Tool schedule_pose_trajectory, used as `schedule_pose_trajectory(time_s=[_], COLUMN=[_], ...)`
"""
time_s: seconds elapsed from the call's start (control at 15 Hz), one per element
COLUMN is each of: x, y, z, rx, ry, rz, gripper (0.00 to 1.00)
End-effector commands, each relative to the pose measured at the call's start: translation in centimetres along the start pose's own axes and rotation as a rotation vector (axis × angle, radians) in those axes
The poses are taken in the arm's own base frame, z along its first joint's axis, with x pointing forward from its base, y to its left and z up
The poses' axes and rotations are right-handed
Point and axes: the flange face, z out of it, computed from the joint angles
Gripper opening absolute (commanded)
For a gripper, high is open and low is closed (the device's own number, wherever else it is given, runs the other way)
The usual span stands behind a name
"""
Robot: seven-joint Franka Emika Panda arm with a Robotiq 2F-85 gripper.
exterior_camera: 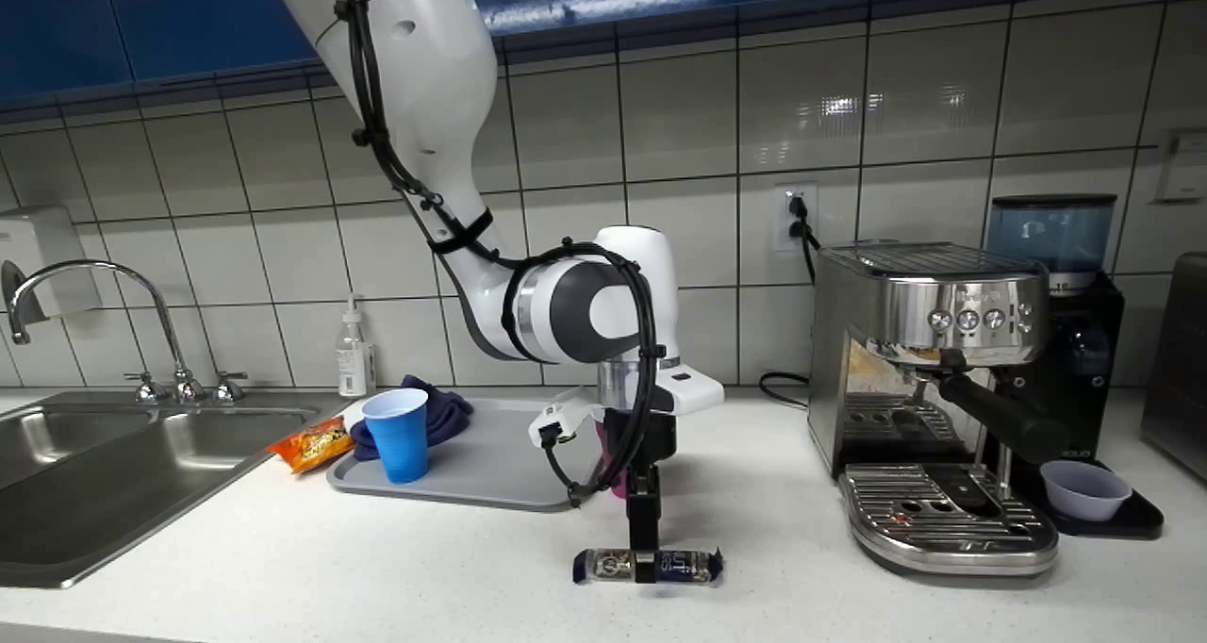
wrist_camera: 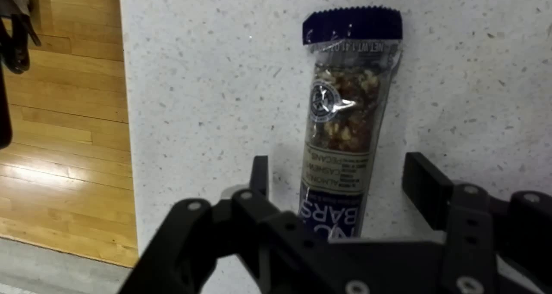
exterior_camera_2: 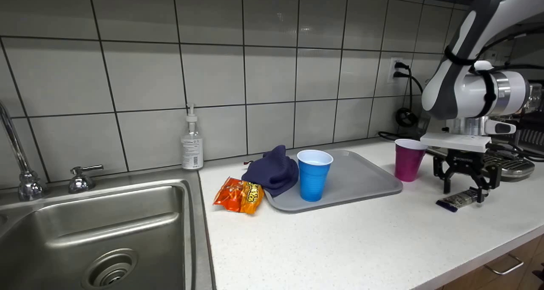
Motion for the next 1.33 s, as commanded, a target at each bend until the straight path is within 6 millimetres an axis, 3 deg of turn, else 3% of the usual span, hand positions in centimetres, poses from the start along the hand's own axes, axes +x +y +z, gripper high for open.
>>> schedule_pose_trajectory(time_s=[0.0,0.4,0.67,1.27], x=[0.2,0.3,0.3,-0.1], y=[0.2,0.3,0.5,1.7], z=[-0.3,-0.3,-1.0,-4.8], rx=[0.011,0.01,0.016,0.065], ry=[0.003,0.003,0.003,0.016], rz=[0.022,0.022,0.017,-0.01], gripper=[0.49,0.05,0.07,0.07])
